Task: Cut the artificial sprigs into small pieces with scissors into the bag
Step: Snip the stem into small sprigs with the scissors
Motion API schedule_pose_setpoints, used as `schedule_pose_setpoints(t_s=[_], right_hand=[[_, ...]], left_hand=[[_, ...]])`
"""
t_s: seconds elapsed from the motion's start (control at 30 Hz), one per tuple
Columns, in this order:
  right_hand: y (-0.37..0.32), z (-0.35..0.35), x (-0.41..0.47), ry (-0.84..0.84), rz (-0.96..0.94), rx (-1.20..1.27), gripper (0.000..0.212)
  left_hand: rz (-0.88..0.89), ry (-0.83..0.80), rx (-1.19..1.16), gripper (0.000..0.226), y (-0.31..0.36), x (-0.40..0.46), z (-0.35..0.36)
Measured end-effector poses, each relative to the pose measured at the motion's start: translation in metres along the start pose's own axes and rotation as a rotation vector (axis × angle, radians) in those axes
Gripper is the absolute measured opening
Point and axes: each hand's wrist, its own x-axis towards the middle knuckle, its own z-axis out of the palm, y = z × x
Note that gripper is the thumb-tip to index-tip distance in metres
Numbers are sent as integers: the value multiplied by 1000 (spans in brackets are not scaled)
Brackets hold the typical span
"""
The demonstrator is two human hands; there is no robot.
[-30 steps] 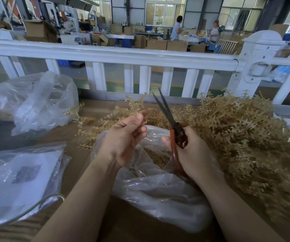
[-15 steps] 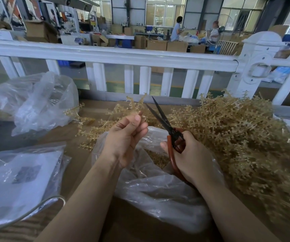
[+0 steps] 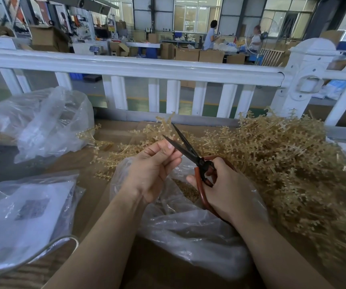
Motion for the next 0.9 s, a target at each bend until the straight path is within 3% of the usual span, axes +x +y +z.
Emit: schedule_pose_setpoints(t_s=[0.7,0.9], right_hand=[[-5,-4,-3,-6,-31,23,55],[-2,-1,-1,2,-58,32,65]], left_hand=[[55,-109,124,8,0,-2,2],[64,-113,158,25,1,-4,4]])
